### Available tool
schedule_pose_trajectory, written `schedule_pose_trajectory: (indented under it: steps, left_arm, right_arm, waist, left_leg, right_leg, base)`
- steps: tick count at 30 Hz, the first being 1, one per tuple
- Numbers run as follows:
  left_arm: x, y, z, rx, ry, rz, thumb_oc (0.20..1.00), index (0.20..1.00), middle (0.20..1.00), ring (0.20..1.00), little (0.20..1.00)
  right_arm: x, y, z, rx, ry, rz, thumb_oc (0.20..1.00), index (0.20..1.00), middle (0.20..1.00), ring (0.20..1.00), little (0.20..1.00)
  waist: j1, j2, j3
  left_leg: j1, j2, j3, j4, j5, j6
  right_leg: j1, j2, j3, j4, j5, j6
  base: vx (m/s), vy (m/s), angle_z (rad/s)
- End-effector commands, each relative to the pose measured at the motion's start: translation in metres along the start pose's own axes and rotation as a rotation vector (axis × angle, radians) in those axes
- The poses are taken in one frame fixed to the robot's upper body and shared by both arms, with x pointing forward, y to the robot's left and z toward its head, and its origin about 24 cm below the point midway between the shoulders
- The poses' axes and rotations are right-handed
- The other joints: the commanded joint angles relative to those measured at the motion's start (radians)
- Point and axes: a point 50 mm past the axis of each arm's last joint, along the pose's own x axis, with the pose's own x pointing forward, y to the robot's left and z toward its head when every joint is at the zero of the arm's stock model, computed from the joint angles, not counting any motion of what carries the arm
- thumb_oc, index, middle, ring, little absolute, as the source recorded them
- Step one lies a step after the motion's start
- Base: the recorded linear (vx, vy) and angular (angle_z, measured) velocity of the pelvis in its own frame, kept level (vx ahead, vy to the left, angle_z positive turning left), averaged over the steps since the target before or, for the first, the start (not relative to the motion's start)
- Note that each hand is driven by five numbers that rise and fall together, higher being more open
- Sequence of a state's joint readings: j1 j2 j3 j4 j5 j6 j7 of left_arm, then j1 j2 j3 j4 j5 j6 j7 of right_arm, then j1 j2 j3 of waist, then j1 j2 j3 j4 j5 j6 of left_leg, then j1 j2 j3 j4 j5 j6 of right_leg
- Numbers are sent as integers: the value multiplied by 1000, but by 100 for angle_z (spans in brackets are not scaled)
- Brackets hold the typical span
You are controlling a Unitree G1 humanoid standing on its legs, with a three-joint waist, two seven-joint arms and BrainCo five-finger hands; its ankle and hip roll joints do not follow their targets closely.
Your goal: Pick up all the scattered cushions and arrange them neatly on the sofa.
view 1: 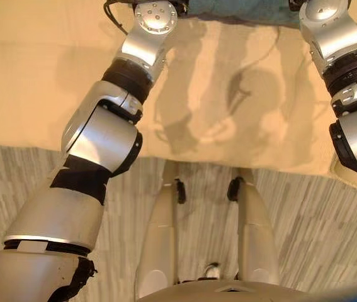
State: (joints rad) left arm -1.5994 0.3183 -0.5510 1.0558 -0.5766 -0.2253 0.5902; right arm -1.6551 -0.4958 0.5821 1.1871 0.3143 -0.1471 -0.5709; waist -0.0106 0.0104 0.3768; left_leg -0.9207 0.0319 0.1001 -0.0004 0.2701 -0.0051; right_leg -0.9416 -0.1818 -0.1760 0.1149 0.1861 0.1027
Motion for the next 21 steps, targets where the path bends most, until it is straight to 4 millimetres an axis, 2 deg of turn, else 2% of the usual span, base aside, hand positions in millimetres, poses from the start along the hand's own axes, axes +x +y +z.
schedule_pose_trajectory:
  steps: [1, 10, 13, 15, 18, 20, 21]
  left_arm:
    - [-5, -62, 85, -96, -232, -234, 1000, 1000, 1000, 1000, 1000]
    - [-1, -49, 61, -28, -168, -230, 1000, 1000, 1000, 1000, 1000]
    - [8, -28, 46, 55, -132, -180, 1000, 1000, 1000, 1000, 1000]
    - [11, -23, 43, 86, -125, -170, 1000, 1000, 1000, 1000, 1000]
    - [20, -3, 39, 175, -114, -123, 1000, 1000, 1000, 1000, 1000]
    - [26, 15, 36, 227, -107, -95, 1000, 1000, 1000, 1000, 1000]
    - [30, 32, 31, 254, -95, -62, 1000, 1000, 1000, 1000, 1000]
  right_arm:
    - [-11, 46, 52, 130, -102, 208, 1000, 1000, 1000, 1000, 1000]
    - [-11, 41, 28, 68, -47, 245, 1000, 1000, 1000, 1000, 1000]
    - [-7, 32, 15, 28, -8, 235, 1000, 1000, 1000, 1000, 1000]
    - [-5, 29, 13, 15, 2, 230, 1000, 1000, 1000, 1000, 1000]
    - [-1, 18, 5, -40, 18, 218, 1000, 1000, 1000, 1000, 1000]
    - [3, 7, -3, -73, 37, 196, 1000, 1000, 1000, 1000, 1000]
    - [7, -5, -8, -100, 43, 174, 1000, 1000, 1000, 1000, 1000]
  waist:
    - [-3, -27, -111]
    - [-7, -18, -100]
    - [-5, -16, -95]
    - [-3, -16, -91]
    - [-1, -14, -93]
    - [-1, -11, -91]
    - [0, -9, -90]
  left_leg:
    - [82, 0, -54, -63, -61, -93]
    - [80, 0, -47, -66, -55, -100]
    - [75, -1, -42, -41, -64, -102]
    - [73, -2, -44, -34, -66, -101]
    - [72, -1, -40, -29, -67, -103]
    - [78, 0, -40, -30, -64, -104]
    - [84, 2, -40, -32, -63, -105]
  right_leg:
    - [56, 17, 54, -126, 56, 107]
    - [51, 19, 54, -132, 59, 103]
    - [55, 14, 50, -125, 57, 103]
    - [57, 14, 51, -123, 57, 102]
    - [58, 10, 48, -126, 66, 104]
    - [65, 9, 47, -127, 67, 104]
    - [70, 9, 48, -127, 65, 103]
  base:
    - [0, 0, 0]
    - [0, 0, 0]
    - [-28, -11, 0]
    - [-19, -7, 0]
    - [-33, -11, 0]
    - [-33, -2, 0]
    - [-32, -3, -1]
